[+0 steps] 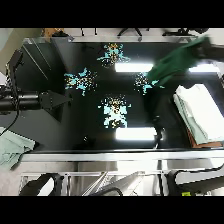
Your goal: Fold the shirts.
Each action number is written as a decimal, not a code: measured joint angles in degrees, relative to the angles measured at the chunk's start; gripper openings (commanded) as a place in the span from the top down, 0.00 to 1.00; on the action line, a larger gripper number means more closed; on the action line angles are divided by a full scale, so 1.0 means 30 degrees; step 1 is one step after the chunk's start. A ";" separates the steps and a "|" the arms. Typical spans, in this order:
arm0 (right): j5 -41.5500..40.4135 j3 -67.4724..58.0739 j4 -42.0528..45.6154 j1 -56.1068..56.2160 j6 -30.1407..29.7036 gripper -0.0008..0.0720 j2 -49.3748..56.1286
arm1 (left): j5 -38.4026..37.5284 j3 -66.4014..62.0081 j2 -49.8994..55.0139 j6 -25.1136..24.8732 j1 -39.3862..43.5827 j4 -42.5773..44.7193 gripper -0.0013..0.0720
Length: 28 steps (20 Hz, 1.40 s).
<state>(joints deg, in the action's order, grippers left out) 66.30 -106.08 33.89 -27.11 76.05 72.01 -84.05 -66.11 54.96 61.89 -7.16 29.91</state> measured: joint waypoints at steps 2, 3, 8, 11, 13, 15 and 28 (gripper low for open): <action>0.0131 -0.0102 0.0015 -0.1996 0.0685 0.96 -0.0109 | 0.0000 0.0000 0.0000 -0.0160 0.0000 0.0000 0.97; 0.0423 -0.0138 0.0029 -0.2871 0.1100 0.96 -0.0138 | 0.0007 0.0000 0.0000 -0.0189 0.0000 0.0000 0.97; 0.4022 -0.0204 0.2681 -0.5785 0.4262 0.96 -0.0663 | 0.0007 0.0000 0.0000 -0.0532 0.0000 0.0000 0.97; 0.7461 -0.0204 0.7956 -0.6317 0.6885 0.96 -0.1253 | 0.0000 0.0000 0.0000 -0.0714 0.0000 0.0000 0.97; 0.9697 -0.0153 1.1111 -0.6477 0.7927 0.96 -0.1508 | -0.0007 0.0000 0.0000 -0.0772 0.0000 0.0000 0.97; 1.1045 0.0313 1.3100 -0.6543 0.8590 0.96 -0.1807 | -0.0007 0.0000 0.0000 -0.0809 0.0000 0.0000 0.97; 1.2495 0.7672 1.5890 -0.6608 0.9406 0.71 -0.2506 | 0.0000 0.0000 0.0000 -0.0809 0.0000 0.0000 0.97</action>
<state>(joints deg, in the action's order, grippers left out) 103.79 -83.07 81.56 -46.94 104.27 64.49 -84.05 -66.11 54.96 59.46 -7.16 29.91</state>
